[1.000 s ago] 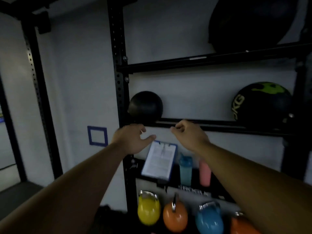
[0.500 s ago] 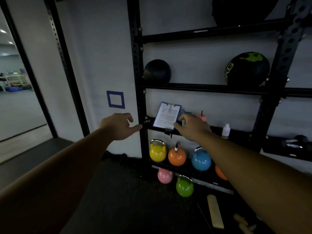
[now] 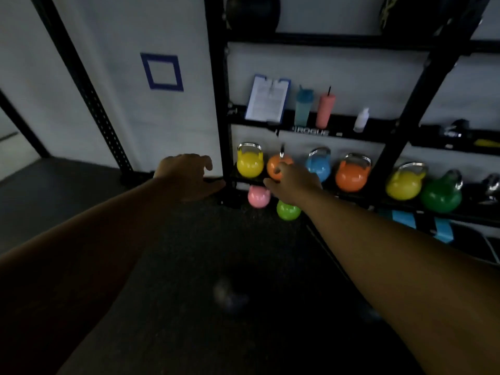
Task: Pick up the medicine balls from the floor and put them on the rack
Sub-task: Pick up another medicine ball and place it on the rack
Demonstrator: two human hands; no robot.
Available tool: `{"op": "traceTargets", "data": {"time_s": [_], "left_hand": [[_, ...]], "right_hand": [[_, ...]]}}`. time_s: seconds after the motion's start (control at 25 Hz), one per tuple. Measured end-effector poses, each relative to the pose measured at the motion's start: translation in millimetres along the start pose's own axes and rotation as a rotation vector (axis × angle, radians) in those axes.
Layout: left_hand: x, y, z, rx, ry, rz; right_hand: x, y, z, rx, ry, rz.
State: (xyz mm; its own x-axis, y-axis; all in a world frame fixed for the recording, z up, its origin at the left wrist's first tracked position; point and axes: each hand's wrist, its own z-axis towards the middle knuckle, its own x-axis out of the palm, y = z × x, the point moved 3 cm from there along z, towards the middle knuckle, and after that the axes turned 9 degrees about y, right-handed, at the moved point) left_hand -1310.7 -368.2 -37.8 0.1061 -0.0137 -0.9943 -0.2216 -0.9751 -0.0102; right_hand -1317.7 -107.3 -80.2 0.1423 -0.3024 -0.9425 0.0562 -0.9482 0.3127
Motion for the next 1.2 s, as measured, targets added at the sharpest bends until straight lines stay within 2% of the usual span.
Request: {"op": "traceTargets", "data": {"time_s": [0.2, 0.52, 0.72, 0.96, 1.2], "left_hand": [[74.9, 33.0, -4.7, 0.000, 0.112, -0.045], [176.8, 8.8, 60.8, 0.021, 0.282, -0.069], [255.8, -0.3, 107.9, 0.032, 0.382, -0.146], [416.9, 28.9, 178.0, 0.020, 0.417, -0.182], [636.6, 68.2, 243.6, -0.085, 0.453, -0.340]], "right_hand": [[78.2, 5.7, -10.5, 0.011, 0.077, 0.002], [166.1, -78.6, 24.7, 0.148, 0.184, 0.071], [234.6, -102.3, 60.5, 0.169, 0.270, 0.098], [396.5, -131.7, 129.4, 0.254, 0.365, 0.129], [608.6, -156.1, 199.4, 0.343, 0.395, 0.202]]}}
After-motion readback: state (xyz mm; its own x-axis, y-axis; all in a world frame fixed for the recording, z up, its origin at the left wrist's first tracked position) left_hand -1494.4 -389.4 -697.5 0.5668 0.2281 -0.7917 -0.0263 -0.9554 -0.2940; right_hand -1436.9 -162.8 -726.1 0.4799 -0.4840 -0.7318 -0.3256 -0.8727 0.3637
